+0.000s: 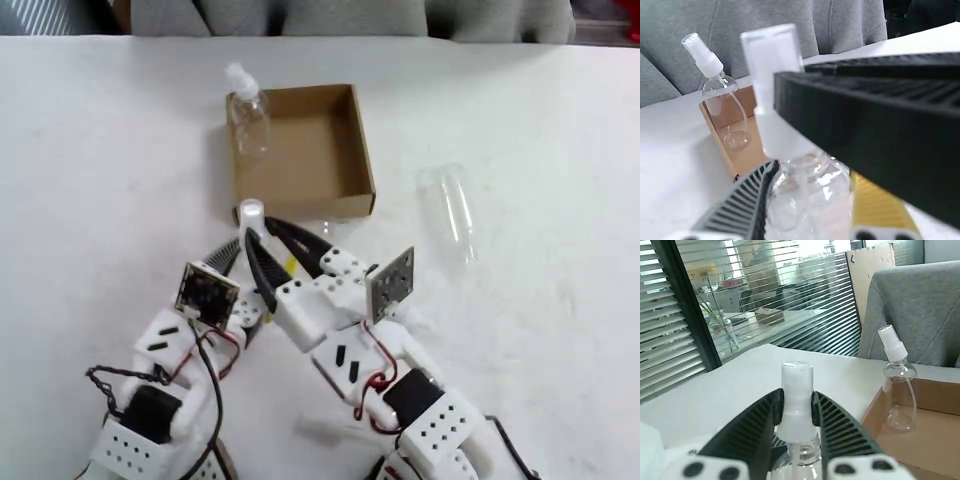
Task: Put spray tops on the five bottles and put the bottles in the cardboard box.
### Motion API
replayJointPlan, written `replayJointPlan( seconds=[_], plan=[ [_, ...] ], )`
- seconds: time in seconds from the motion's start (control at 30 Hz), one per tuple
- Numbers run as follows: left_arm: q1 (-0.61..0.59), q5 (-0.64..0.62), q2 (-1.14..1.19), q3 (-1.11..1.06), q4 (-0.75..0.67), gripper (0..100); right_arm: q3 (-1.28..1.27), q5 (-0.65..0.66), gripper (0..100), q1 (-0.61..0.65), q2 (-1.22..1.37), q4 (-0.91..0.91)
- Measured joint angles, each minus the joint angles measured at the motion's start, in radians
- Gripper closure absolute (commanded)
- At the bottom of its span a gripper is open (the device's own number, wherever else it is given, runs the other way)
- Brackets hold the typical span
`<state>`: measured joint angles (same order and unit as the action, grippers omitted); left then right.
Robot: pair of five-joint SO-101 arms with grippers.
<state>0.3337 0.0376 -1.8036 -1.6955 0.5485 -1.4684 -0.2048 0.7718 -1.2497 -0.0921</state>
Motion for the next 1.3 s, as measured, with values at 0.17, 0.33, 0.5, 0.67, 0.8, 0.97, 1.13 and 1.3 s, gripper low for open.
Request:
replayJointPlan(
  seconds=[0.17, 0.33, 0.5, 0.67, 0.8, 0.97, 1.13, 1.3],
  plan=[
    [0.0, 0.0, 0.0, 0.0, 0.003, 87, 0.002, 0.0, 97.7, 0.0, -0.017, 0.038],
    [0.0, 0.0, 0.0, 0.0, 0.003, 87, 0.002, 0.0, 95.6, 0.0, -0.018, 0.043],
    [0.0, 0.0, 0.0, 0.0, 0.003, 87, 0.002, -0.002, 84.5, 0.0, -0.015, 0.044],
    [0.0, 0.0, 0.0, 0.0, 0.003, 87, 0.0, -0.002, 84.7, 0.006, 0.0, 0.046],
    [-0.002, 0.0, 0.0, 0.0, 0.003, 87, 0.0, -0.002, 84.4, 0.006, -0.041, 0.064],
    [-0.002, 0.0, 0.0, 0.0, 0.003, 87, 0.0, -0.002, 84.4, 0.006, -0.195, 0.218],
    [-0.003, 0.0, 0.0, 0.0, 0.003, 87, 0.009, -0.002, 84.6, 0.006, -0.376, 0.411],
    [-0.003, 0.0, 0.0, 0.0, 0.003, 87, 0.014, -0.002, 84.7, -0.052, -0.511, 0.517]
  ],
)
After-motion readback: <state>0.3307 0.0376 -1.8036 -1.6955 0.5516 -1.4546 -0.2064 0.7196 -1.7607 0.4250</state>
